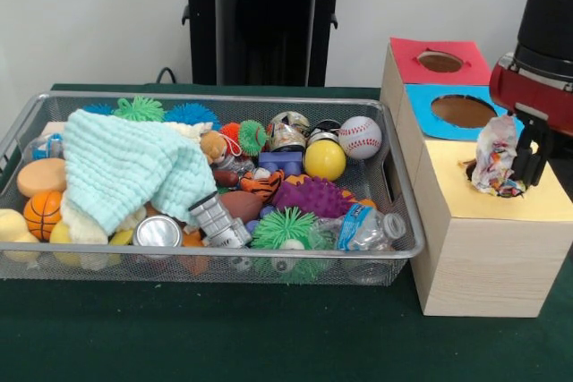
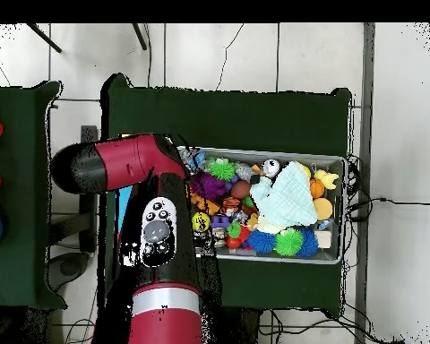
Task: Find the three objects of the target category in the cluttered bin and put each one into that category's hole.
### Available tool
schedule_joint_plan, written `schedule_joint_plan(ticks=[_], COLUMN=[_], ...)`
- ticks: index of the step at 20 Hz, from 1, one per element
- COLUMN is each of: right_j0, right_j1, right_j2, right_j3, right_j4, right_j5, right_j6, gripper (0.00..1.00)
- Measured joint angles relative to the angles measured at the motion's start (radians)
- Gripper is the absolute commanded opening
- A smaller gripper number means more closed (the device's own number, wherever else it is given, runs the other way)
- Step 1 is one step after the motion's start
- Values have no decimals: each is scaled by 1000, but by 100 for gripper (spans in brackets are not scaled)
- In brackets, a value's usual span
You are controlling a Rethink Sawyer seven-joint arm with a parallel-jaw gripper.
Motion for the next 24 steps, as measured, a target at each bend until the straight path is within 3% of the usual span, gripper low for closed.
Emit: schedule_joint_plan(ticks=[14,24], right_j0=[30,30], right_j1=[4,84], right_j2=[-56,-71], right_j3=[22,20], right_j4=[1,2], right_j5=[-41,-86], right_j6=[0,0], gripper=[0,0])
